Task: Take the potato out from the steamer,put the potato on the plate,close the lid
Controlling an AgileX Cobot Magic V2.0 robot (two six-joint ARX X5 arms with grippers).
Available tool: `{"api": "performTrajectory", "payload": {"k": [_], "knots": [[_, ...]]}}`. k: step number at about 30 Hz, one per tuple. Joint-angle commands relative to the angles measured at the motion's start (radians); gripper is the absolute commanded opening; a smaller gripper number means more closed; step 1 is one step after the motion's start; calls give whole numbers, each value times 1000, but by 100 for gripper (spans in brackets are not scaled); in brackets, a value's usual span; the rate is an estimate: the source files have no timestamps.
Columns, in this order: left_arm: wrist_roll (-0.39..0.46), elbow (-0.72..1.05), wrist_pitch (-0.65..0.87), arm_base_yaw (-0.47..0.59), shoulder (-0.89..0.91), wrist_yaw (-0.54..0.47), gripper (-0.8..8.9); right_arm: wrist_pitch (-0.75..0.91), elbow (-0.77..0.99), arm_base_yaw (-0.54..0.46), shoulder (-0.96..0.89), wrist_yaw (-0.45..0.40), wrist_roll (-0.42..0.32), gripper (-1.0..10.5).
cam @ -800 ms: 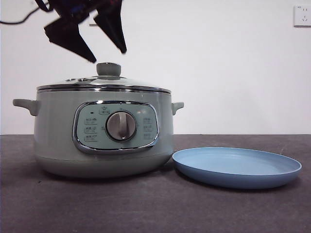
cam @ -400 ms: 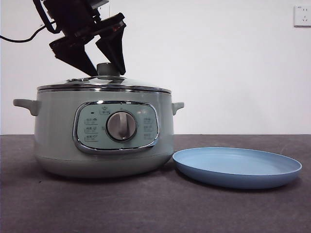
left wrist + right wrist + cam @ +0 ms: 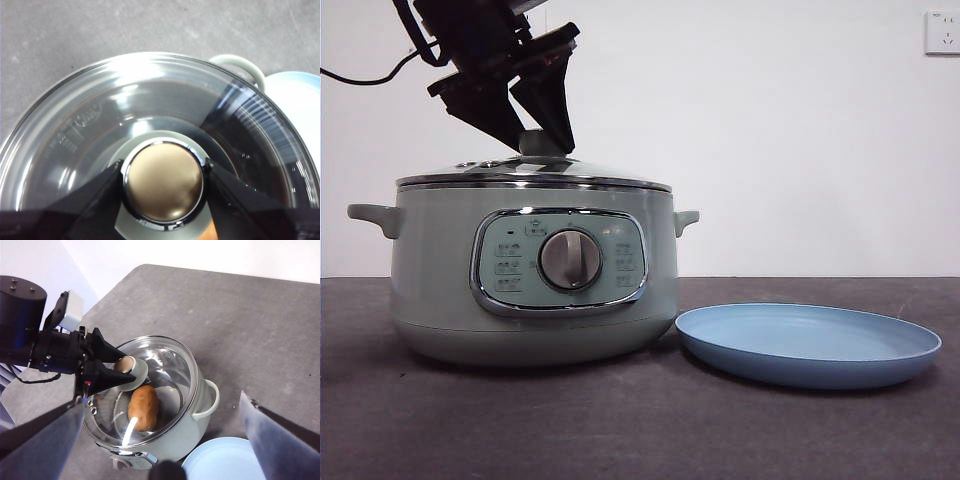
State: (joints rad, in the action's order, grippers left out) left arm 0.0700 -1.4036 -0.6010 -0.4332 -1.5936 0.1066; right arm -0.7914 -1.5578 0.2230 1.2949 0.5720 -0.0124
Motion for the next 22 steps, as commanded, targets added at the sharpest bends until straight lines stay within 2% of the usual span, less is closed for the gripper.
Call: {"api": "performTrajectory", "payload": {"k": [1,13,18,22], "knots": [[12,-78,-8,1,8,0,-8,5,-5,1,0,-2,-4,689],[21,-471,-326,1,67,3,-8,10,-5,25,1,4,18,688],[40,-502,-344,4,183,-2,-8,13,-32,73,23,-3,18,688],[40,-502,-348,4,301,-31,-8,-76,-153,148,108,-24,0,688]]}}
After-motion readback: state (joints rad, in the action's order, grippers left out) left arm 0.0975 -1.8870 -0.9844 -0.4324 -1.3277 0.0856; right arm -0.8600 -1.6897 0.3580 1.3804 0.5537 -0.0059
